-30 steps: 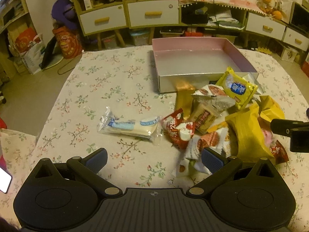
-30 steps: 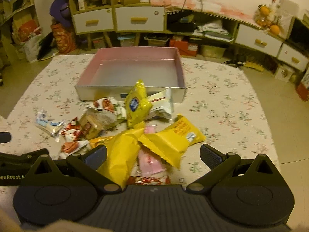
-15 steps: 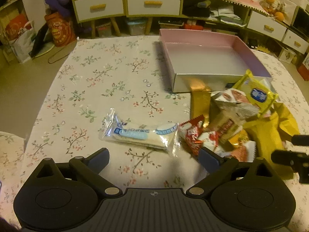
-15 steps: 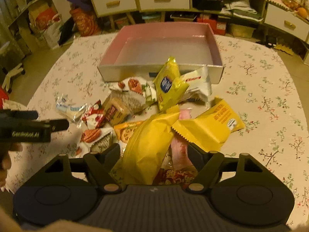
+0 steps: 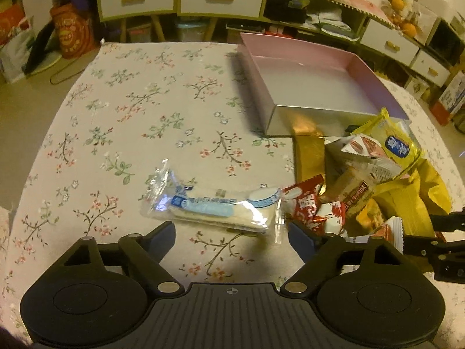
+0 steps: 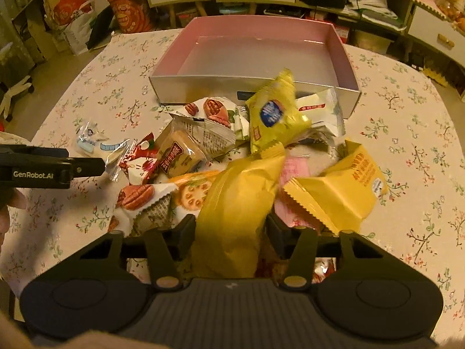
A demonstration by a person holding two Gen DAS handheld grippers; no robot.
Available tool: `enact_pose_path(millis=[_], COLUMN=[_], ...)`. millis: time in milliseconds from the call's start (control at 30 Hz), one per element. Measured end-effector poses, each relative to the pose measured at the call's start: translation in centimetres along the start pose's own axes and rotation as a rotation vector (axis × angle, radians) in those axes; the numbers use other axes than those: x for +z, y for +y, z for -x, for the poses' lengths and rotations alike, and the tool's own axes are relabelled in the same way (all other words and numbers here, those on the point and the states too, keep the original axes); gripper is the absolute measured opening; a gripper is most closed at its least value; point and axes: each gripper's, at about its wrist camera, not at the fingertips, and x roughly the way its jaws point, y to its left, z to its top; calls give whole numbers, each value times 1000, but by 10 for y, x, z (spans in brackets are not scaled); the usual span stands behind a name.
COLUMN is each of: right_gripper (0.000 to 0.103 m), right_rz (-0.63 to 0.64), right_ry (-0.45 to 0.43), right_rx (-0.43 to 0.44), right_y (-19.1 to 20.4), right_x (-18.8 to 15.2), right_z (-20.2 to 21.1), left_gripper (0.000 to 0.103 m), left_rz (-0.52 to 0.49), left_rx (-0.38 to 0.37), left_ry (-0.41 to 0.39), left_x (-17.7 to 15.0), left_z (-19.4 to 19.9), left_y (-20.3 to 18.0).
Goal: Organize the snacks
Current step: 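Grasp white-blue wrapped bar with left tool while right tool grasps yellow bag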
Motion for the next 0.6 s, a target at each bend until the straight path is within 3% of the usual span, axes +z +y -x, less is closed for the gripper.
enact_pose_path(millis=[267,433,600], right_gripper=[36,35,35], right_rz=[4,-13,-17], right_ry=[-25,-40,-40], right_rx=[4,18,18], right_y=[8,3,2], right_x=[4,6,8], right_z=[5,12,10], left_gripper=[73,72,73], left_rz=[49,168,275], left_rx=[-31,-44,8], left_ry=[-6,-8,-13], left_x=[0,5,14], left_z=[-2,-7,-14], left_y=[12,20,20])
